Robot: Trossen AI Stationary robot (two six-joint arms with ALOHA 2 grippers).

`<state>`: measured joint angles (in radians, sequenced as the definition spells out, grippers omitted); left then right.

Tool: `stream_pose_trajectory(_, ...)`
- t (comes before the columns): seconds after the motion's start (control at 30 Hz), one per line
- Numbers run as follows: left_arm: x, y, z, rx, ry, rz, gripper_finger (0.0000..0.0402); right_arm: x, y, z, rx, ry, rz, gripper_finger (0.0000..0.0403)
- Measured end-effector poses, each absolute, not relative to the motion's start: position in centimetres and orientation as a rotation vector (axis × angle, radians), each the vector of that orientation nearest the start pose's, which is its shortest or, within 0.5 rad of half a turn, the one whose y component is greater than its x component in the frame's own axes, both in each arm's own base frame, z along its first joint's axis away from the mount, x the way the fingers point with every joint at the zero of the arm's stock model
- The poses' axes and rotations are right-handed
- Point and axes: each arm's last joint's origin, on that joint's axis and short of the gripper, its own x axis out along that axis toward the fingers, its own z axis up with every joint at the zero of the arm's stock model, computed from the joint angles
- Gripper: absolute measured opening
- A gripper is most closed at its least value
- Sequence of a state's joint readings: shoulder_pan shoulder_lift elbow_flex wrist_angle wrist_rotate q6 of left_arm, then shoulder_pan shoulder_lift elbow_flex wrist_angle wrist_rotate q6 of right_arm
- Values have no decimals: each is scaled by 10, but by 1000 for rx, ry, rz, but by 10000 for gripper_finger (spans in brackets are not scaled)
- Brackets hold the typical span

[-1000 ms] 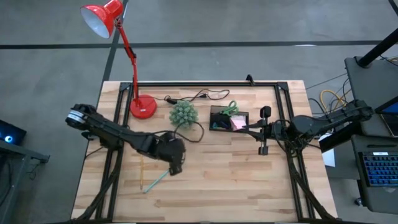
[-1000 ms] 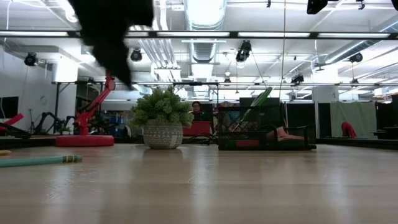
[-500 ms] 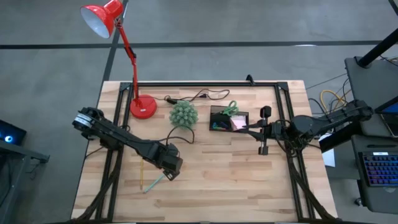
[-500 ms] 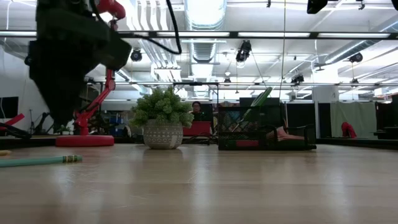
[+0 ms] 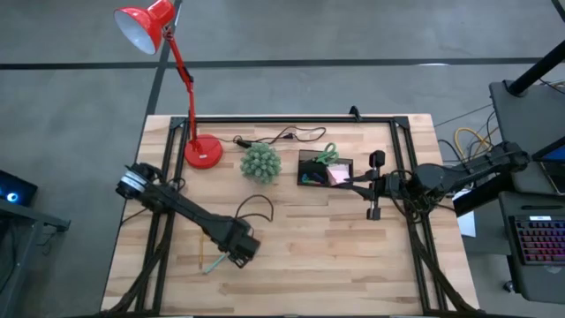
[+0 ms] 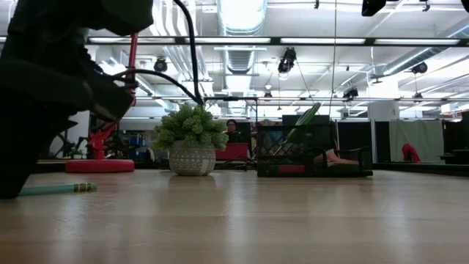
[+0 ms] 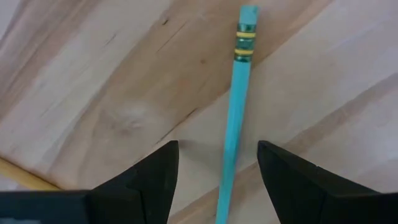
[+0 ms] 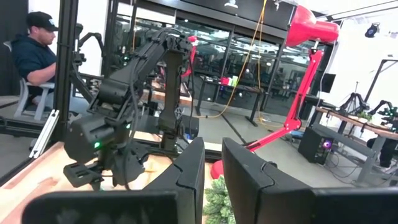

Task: Pick and place office supplies into organizer
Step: Put the blue pencil into the black desk organizer

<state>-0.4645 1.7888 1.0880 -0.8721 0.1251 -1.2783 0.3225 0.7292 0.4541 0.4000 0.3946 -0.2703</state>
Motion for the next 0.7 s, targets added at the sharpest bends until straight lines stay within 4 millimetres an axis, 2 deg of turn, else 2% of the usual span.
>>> stream_pose_trajectory(0.27, 269, -145, 142, -648, 1605, 568, 194, 164, 43, 282, -226, -106, -87, 47)
stream_pose_trajectory(0.7, 266, -144, 136, -616, 1616, 545, 47, 164, 43, 282, -226, -106, -87, 47)
